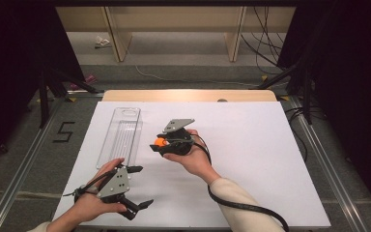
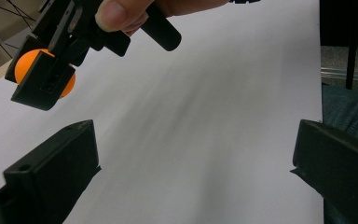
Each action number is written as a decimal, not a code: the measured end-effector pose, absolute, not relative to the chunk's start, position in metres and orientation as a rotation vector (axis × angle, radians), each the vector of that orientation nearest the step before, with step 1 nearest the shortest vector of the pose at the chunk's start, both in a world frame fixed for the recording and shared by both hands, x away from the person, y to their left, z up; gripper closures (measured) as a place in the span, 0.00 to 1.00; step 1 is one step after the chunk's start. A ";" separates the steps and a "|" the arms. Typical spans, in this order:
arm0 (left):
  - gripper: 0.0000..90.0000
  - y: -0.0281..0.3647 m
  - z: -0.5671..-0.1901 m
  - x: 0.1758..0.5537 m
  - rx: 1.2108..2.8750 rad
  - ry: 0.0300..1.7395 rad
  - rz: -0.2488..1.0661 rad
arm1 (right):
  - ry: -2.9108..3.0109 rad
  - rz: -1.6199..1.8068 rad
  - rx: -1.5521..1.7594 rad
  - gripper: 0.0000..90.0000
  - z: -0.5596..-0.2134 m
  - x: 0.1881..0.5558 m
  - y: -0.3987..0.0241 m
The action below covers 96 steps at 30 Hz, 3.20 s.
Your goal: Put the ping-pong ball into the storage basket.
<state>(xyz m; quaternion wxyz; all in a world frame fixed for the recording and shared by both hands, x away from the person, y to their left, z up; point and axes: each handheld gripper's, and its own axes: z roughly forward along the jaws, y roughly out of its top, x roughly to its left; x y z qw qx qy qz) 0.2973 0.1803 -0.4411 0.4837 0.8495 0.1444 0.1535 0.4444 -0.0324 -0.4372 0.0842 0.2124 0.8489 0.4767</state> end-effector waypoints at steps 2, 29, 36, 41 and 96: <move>0.00 0.180 -0.441 0.297 2.070 0.351 0.376 | 2.535 1.423 0.635 0.57 -0.437 0.445 -0.032; 0.00 0.180 -0.441 0.297 2.072 0.347 0.373 | 2.522 1.430 0.635 0.57 -0.433 0.449 -0.025; 0.00 0.180 -0.441 0.297 2.074 0.346 0.372 | 2.519 1.435 0.636 0.57 -0.431 0.451 -0.024; 0.00 0.180 -0.441 0.297 2.074 0.345 0.374 | 2.517 1.442 0.636 0.57 -0.431 0.451 -0.022; 0.00 0.180 -0.441 0.296 2.074 0.340 0.374 | 2.530 1.473 0.614 0.57 -0.425 0.462 0.011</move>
